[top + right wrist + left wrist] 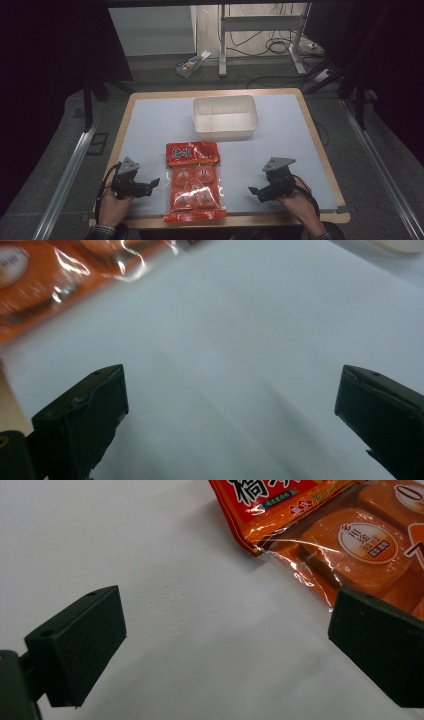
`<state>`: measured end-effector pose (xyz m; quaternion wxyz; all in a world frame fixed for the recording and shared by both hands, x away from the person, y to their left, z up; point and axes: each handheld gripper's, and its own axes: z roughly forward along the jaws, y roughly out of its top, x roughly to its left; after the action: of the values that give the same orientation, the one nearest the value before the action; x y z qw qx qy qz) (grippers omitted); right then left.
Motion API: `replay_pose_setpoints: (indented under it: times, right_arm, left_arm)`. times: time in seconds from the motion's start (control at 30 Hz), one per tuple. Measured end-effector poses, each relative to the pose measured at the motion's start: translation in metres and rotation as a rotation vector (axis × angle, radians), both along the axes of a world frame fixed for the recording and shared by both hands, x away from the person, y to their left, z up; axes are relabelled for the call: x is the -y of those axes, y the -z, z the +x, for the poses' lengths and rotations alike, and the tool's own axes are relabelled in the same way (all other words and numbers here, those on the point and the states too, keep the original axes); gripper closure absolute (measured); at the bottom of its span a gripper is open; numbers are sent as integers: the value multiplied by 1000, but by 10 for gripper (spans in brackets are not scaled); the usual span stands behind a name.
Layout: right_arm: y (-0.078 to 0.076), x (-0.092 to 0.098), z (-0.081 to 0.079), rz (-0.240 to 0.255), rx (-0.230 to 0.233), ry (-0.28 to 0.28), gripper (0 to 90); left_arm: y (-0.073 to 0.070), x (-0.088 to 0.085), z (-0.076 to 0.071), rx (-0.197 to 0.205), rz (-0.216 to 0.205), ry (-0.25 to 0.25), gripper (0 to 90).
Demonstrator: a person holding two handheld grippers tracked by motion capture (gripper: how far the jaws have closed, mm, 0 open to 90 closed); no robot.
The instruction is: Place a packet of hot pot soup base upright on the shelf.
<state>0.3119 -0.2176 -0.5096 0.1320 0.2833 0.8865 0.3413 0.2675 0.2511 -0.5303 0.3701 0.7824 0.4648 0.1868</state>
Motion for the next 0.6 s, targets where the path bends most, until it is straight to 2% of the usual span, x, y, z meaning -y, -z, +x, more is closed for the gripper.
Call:
replay_pose_setpoints:
  times: [0.07,0.13,0.23,0.33,0.47,0.6]
  right_arm:
    - [2,0,0,-27,10,-5,6]
    - [1,1,0,-29,17,1,6]
    - [-2,5,1,-11,37,15,6]
    - [-1,8,3,-2,32,27,6]
    - [0,10,5,15,21,36,7]
    - [-1,9,5,16,24,29,7]
  left_arm:
    - [0,0,0,-1,-2,0,20]
    - [-1,0,0,-2,-7,5,21]
    - [-1,1,0,-4,-7,7,23]
    - [-1,1,0,-10,-10,6,33]
    - [-1,3,1,-20,9,1,50]
    - [-3,2,0,-26,-11,-2,92]
